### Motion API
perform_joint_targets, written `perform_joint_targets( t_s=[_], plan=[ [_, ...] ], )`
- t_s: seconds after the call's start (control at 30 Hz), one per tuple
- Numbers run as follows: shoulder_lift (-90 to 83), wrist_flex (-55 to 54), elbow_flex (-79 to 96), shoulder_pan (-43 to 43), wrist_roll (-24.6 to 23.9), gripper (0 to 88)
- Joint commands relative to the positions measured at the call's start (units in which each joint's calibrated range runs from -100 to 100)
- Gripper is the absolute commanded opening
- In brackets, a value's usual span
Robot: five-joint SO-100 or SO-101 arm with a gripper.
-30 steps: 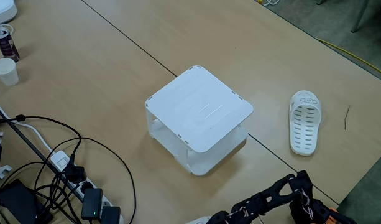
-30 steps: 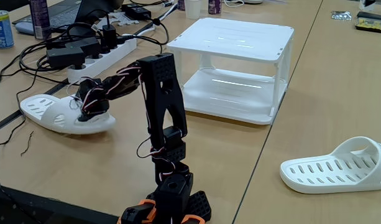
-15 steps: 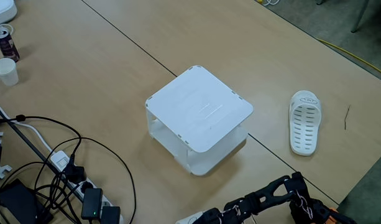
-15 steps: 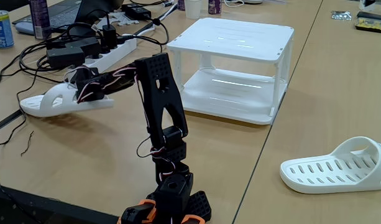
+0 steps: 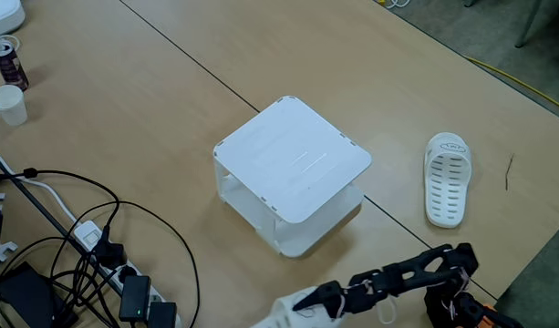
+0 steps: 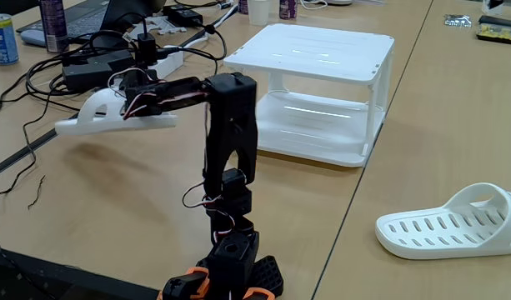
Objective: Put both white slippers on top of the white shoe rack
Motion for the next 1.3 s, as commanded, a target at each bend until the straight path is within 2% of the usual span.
perform_joint_targets(
  t_s=[0.0,0.33,0.47,0.77,1.07,1.27],
  plan=[
    [-17.98,9.91,1.92,0.6,0.42,0.8],
    [-35.31,27.86,1.65,0.85,0.42,0.8],
    [-38.26,29.5,0.48,2.16,0.42,0.8],
    [-38.26,31.65,-10.8,12.11,0.42,0.8],
    [-38.17,33.29,-19.37,14.58,0.42,0.8],
    [-33.29,33.55,-24.15,20.42,0.42,0.8]
  ],
)
